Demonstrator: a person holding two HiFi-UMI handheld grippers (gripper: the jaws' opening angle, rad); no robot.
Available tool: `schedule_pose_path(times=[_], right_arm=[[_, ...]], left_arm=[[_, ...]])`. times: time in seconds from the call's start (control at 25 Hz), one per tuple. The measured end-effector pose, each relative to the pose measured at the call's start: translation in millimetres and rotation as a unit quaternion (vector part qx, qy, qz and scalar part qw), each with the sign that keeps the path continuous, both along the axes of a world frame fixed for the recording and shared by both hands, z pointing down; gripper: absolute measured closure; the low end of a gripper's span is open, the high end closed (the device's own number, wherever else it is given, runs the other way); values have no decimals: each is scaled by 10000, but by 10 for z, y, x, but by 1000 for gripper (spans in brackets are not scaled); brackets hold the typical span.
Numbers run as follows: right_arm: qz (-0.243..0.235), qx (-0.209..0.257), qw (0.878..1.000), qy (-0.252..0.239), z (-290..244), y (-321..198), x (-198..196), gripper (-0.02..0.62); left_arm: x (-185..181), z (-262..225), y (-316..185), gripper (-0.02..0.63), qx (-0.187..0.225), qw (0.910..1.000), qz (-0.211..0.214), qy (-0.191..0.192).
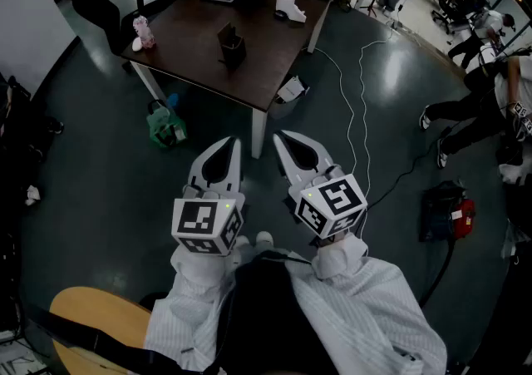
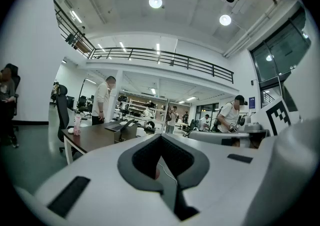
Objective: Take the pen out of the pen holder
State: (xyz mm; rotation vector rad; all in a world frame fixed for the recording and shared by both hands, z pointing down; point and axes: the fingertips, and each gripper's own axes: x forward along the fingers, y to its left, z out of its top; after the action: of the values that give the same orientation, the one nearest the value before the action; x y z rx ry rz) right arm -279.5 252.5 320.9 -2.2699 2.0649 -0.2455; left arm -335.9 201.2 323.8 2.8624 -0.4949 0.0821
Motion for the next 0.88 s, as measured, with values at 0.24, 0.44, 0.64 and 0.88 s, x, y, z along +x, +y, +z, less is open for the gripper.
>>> schedule_pose_path(times=[0.24, 0.44, 0.64, 0.88], right_arm=[[-5, -6, 10000, -40, 12, 41, -16, 595], [-17, 11, 10000, -57, 8, 69, 34, 595], [18, 77, 10000, -43, 3, 128, 105, 594], [134, 77, 9998, -89, 73, 340, 291, 594]], left_arm=[[-5, 21, 41, 603, -20, 10000, 10, -20], [44, 17, 56, 603, 1, 10000, -25, -35], [144, 25, 120, 603, 51, 10000, -23, -38], [329, 117, 285, 603, 54, 9999, -1, -89]])
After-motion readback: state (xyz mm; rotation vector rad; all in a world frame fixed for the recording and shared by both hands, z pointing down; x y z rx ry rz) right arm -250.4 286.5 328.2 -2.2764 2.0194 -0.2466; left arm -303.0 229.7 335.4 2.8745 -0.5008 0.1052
